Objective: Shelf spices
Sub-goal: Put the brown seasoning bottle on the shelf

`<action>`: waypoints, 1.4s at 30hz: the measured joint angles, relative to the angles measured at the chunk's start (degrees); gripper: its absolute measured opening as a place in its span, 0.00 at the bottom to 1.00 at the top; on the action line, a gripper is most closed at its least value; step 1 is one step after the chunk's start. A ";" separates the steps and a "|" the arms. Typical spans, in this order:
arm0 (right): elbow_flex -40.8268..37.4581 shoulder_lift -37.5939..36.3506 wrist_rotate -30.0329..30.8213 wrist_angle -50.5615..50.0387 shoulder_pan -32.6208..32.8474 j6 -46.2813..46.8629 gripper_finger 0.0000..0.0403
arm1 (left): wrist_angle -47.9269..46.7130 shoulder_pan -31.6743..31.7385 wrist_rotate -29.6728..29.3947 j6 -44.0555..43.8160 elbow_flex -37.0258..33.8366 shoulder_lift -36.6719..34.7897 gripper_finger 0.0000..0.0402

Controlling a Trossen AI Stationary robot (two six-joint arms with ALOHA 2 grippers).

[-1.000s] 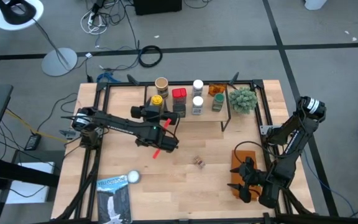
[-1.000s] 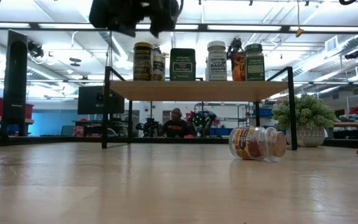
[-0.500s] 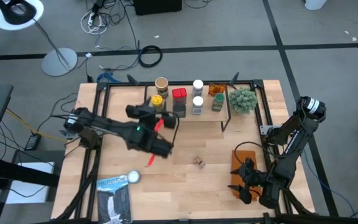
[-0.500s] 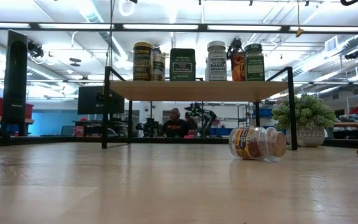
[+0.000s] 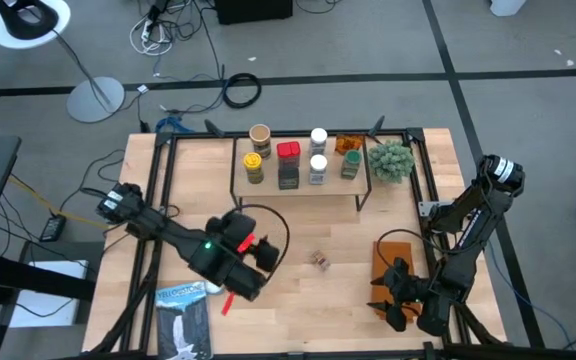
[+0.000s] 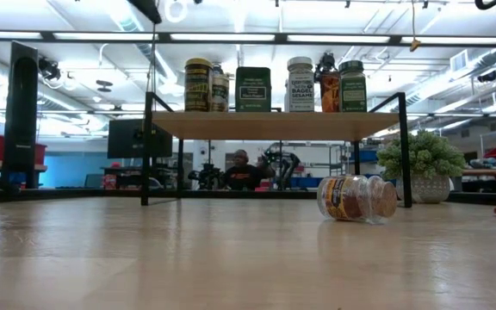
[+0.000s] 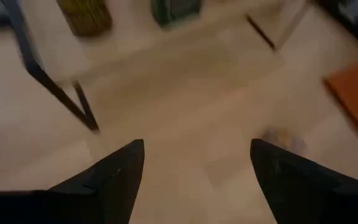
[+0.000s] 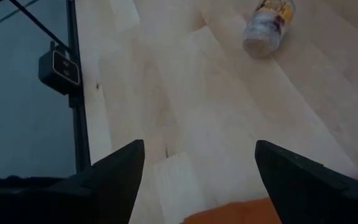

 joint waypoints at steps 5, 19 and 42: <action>0.00 0.00 -1.97 0.10 -0.44 0.01 0.76 | 5.28 -1.03 4.93 2.04 -0.01 0.27 0.74; 0.00 0.00 -4.53 1.85 -0.86 0.97 0.76 | 34.07 -0.86 9.14 58.70 -0.09 7.12 0.70; 0.00 0.00 -3.21 2.22 -0.87 0.57 0.76 | 45.64 14.14 33.63 100.83 0.16 12.04 0.69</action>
